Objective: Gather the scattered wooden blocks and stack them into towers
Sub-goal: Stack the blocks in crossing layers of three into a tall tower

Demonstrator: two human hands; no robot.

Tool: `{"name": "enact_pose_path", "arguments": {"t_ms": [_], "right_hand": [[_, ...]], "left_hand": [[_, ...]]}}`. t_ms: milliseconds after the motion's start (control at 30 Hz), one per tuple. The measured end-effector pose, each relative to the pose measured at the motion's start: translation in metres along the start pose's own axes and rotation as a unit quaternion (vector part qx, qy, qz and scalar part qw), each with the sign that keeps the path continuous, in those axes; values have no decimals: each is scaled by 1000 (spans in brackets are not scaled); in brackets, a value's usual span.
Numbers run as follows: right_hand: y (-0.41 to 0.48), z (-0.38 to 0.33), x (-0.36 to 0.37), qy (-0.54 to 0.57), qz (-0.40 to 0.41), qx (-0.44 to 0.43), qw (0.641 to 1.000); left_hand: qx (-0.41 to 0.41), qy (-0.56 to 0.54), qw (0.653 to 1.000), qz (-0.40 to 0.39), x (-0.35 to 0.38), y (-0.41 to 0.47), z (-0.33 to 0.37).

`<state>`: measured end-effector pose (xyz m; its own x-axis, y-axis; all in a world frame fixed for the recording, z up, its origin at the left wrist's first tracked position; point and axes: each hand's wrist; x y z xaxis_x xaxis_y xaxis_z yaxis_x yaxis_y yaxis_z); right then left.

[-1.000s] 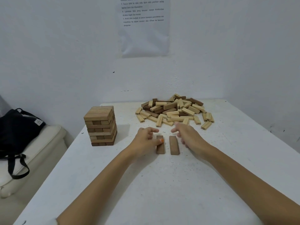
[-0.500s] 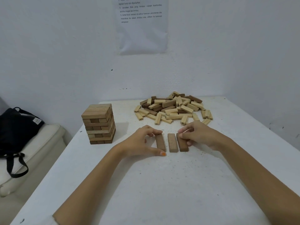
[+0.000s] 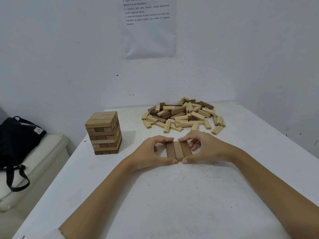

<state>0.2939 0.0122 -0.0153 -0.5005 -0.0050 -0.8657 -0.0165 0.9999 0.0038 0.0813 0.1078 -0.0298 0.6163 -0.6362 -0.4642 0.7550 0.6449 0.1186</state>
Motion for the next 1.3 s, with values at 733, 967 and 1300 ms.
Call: {"name": "enact_pose_path", "arguments": {"t_ms": [733,967,1300], "right_hand": [[10,5,14,27,60,-30,997],[10,4,13,29,61,-42,997],[10,3,13,26,51,-51,997]], "left_hand": [[-3,15,1000,0,-10,4,-5],[-9,6,1000,-8,-10,3,-4],[-6,4,1000,-10,-10,2,-4]]}}
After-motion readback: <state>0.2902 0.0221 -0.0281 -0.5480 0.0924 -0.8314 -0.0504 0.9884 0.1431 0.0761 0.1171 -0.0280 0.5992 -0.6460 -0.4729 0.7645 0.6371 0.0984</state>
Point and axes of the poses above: each hand's wrist, its own y-axis towards the middle knuckle, its own x-axis out of the palm, z = x × y, and after that the axes turned 14 degrees about -y, right-handed
